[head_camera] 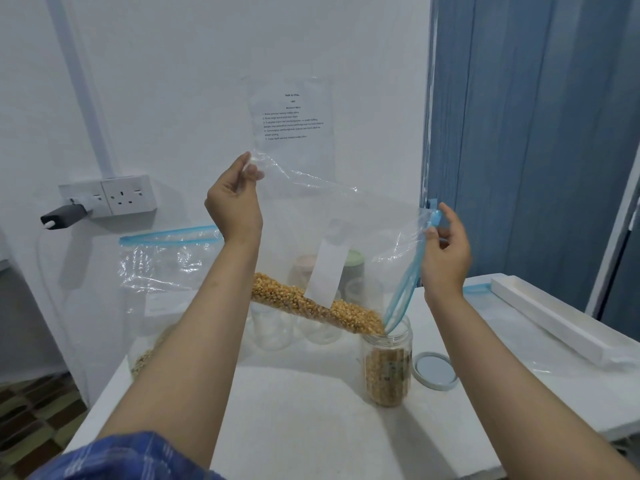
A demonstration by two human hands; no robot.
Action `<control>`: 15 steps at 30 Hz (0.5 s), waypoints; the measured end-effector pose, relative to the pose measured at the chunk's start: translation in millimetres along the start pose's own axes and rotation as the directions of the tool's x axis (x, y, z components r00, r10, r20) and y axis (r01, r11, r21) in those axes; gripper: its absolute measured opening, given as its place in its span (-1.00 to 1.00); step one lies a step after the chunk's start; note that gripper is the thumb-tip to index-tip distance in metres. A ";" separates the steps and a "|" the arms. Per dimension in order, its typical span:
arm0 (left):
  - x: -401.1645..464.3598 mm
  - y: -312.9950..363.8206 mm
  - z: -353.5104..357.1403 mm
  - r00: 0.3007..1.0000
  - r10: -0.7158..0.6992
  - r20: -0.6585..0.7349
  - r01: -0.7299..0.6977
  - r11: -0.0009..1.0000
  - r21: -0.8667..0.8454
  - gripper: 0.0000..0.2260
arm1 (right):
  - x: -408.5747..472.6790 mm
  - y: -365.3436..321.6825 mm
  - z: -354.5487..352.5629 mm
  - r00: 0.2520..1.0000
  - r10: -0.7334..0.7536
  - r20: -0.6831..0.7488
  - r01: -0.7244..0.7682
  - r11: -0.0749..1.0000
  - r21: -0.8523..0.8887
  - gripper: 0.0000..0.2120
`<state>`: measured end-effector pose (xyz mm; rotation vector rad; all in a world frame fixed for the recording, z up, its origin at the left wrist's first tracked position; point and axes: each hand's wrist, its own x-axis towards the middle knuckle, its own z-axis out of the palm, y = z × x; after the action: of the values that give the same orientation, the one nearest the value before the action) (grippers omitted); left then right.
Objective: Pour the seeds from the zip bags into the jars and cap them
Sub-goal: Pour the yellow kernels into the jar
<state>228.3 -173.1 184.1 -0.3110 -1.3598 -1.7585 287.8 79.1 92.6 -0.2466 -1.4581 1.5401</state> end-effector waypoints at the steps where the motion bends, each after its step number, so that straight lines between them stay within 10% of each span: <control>1: 0.9 0.4 0.4 1.000 0.001 0.004 -0.001 1.000 0.001 -0.79 | 0.9 -0.3 0.2 1.000 0.004 0.003 -0.004 1.000 -0.004 -0.64; 15: 12.1 1.8 10.6 0.999 0.004 0.044 -0.005 1.000 0.017 -0.80 | 8.9 3.1 0.0 1.000 0.022 -0.009 -0.022 1.000 -0.021 -0.68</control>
<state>219.3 -169.6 197.1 -0.3452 -1.4036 -1.7447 281.7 86.2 94.0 -0.2828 -1.4699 1.5397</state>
